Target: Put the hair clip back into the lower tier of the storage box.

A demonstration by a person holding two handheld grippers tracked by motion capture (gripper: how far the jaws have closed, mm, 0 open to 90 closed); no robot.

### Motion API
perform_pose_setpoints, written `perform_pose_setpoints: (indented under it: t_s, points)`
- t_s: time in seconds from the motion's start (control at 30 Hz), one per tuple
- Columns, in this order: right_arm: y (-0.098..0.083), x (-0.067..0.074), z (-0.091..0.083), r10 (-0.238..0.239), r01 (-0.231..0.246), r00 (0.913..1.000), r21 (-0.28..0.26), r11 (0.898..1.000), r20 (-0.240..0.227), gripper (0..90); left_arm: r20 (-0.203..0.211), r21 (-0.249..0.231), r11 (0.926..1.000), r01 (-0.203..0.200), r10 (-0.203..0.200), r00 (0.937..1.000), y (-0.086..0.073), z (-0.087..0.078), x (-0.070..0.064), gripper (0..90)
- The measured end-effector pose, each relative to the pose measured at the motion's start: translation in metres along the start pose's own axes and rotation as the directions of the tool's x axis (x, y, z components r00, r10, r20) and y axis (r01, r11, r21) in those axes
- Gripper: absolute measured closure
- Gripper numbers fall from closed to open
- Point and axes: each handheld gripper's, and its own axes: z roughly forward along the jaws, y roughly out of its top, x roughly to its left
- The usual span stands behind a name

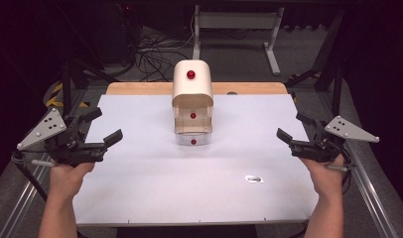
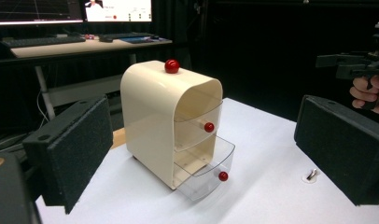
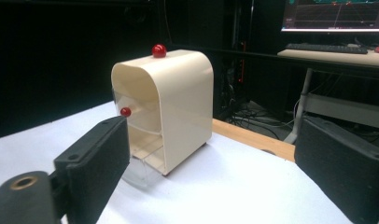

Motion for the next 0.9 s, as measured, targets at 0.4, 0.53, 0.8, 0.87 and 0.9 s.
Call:
perform_pose_setpoints:
  t_s: [0.4, 0.53, 0.8, 0.87, 0.9]
  points:
    - [-0.007, -0.001, 0.002, -0.035, 0.040, 0.9971, 0.077, 0.996, -0.068, 27.6, 0.009, 0.008, 1.0000, -0.001, 0.001, 1.0000, -0.001, 0.001, -0.001, 5.7]
    - [-0.010, 0.000, 0.004, -0.054, 0.063, 0.9943, 0.106, 0.992, -0.092, 33.9, 0.015, 0.015, 0.9999, -0.006, 0.006, 0.9999, -0.001, 0.002, -0.001, 5.9]
    - [-0.018, -0.004, 0.008, -0.058, 0.079, 0.9905, 0.172, 0.982, -0.125, 44.5, 0.009, 0.025, 0.9997, -0.009, 0.009, 0.9999, -0.003, 0.004, -0.002, 6.5]
    - [-0.021, -0.006, 0.008, -0.051, 0.074, 0.9909, 0.182, 0.980, -0.124, 45.9, 0.010, 0.027, 0.9996, -0.011, 0.011, 0.9999, -0.003, 0.005, -0.002, 6.5]
    - [-0.022, -0.007, 0.008, -0.050, 0.073, 0.9907, 0.186, 0.980, -0.127, 46.5, 0.011, 0.028, 0.9996, -0.009, 0.009, 0.9999, -0.003, 0.005, -0.002, 6.5]
